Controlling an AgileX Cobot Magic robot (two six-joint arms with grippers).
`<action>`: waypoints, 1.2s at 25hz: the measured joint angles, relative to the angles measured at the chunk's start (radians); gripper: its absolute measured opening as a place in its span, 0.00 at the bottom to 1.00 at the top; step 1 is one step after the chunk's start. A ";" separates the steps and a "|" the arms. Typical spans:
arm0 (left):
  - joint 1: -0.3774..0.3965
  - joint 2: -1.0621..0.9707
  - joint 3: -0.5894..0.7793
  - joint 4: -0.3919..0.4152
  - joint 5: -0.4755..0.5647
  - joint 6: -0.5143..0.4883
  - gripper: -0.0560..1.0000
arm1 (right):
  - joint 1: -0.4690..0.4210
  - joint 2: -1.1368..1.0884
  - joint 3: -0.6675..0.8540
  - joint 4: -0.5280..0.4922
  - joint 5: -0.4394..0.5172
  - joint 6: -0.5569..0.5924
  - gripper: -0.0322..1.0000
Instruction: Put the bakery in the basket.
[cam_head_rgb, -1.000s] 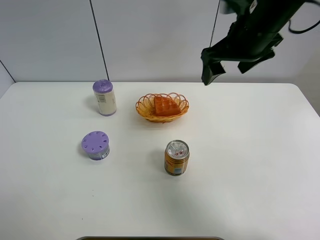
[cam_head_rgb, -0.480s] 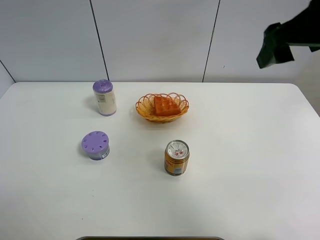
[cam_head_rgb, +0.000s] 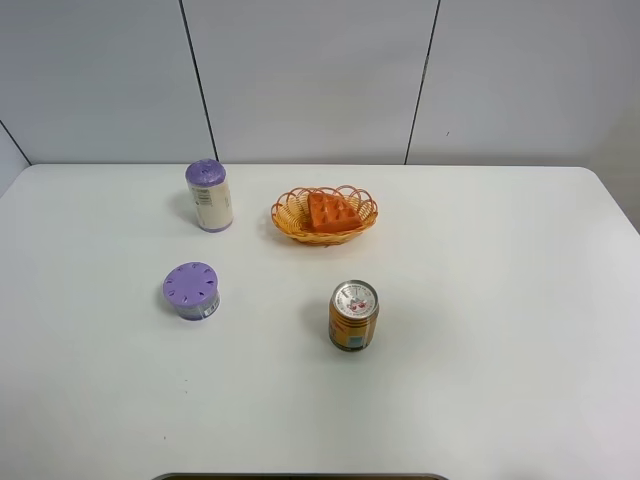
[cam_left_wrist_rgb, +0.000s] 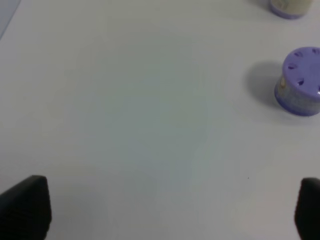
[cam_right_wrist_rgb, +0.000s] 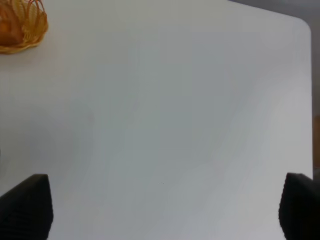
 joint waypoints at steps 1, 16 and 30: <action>0.000 0.000 0.000 0.000 0.000 0.000 0.99 | -0.020 -0.032 0.029 0.000 0.000 0.001 0.89; 0.000 0.000 0.000 0.000 0.000 0.000 0.99 | -0.322 -0.520 0.402 0.084 -0.099 0.001 0.89; 0.000 0.000 0.000 0.001 0.000 0.000 0.99 | -0.331 -0.685 0.447 0.110 -0.116 -0.027 0.89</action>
